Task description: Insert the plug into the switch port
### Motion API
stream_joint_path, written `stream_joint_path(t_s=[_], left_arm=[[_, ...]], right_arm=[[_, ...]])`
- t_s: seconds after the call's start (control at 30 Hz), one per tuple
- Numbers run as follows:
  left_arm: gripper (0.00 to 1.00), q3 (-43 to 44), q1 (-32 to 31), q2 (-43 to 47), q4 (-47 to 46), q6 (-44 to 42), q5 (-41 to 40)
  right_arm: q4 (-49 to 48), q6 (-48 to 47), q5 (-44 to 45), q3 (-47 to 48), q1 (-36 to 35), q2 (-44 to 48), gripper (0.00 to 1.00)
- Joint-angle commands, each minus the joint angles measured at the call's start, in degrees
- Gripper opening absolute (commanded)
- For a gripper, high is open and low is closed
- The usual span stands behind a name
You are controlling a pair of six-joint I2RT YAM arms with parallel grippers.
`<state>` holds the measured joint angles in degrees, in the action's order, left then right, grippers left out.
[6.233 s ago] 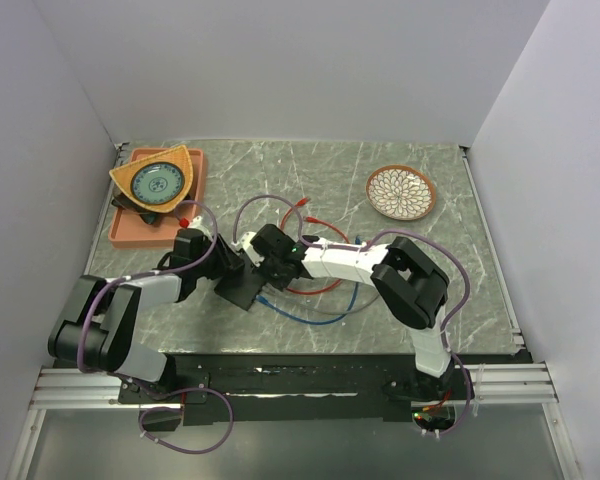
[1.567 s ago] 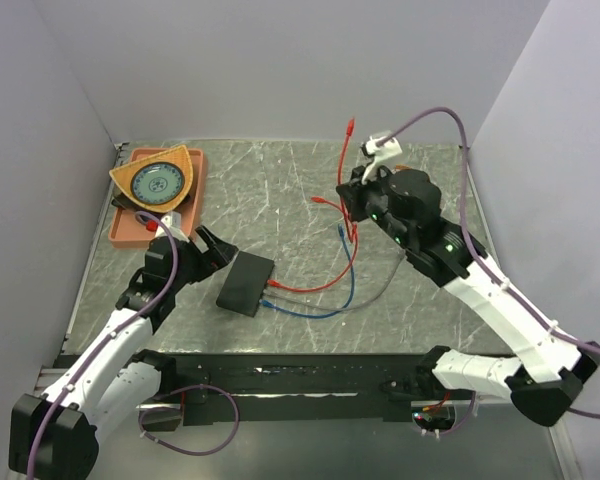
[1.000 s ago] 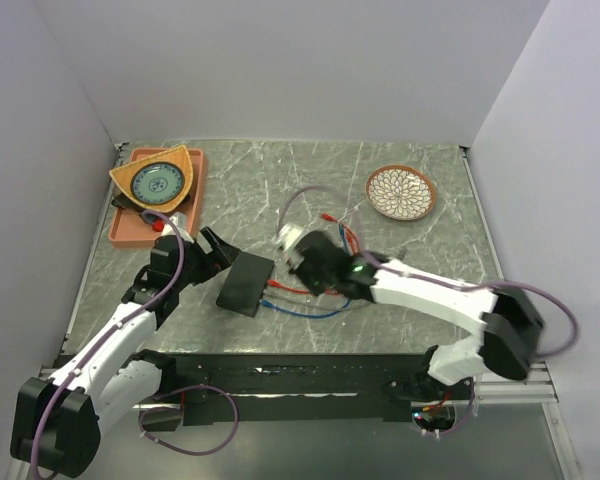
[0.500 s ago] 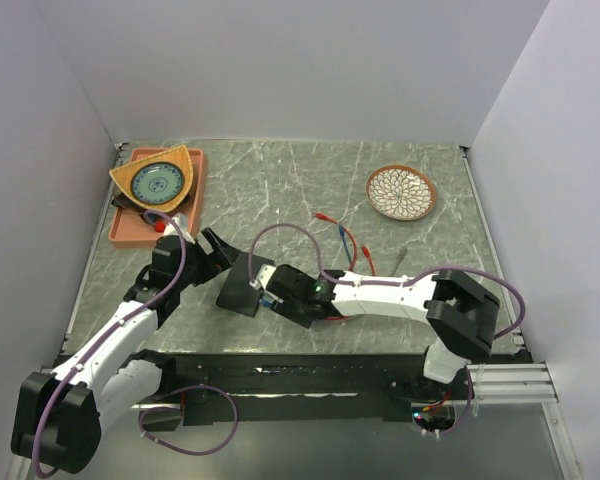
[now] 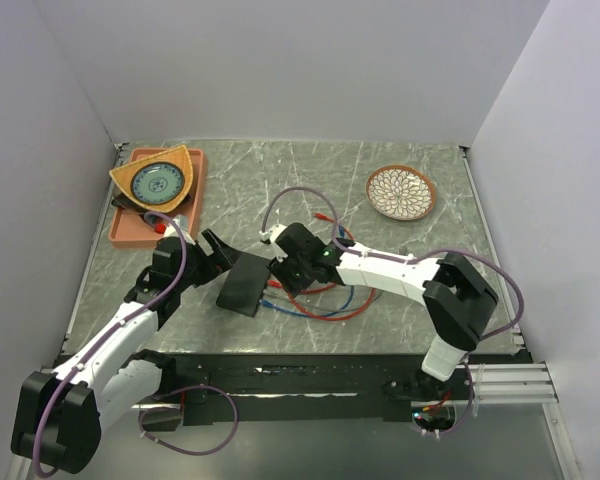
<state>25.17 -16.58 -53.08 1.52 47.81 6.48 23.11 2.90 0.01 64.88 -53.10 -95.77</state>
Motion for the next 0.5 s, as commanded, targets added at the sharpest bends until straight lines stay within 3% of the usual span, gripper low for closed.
stream_joint_path(t_s=[0.0,0.37,0.47], left_arm=[[0.99,0.23,0.23,0.87,-1.69,0.97,0.46],[0.99,-0.21,0.23,0.96,-1.69,0.97,0.37],[0.99,-0.12,0.23,1.14,-1.69,0.7,0.02]], right_arm=[[-1.49,2.81,-5.8,2.7,0.19,-3.37,0.55],[-2.54,5.37,-5.72,4.11,1.68,-8.56,0.43],[-3.25,5.28,-6.43,4.11,1.69,-9.09,0.31]])
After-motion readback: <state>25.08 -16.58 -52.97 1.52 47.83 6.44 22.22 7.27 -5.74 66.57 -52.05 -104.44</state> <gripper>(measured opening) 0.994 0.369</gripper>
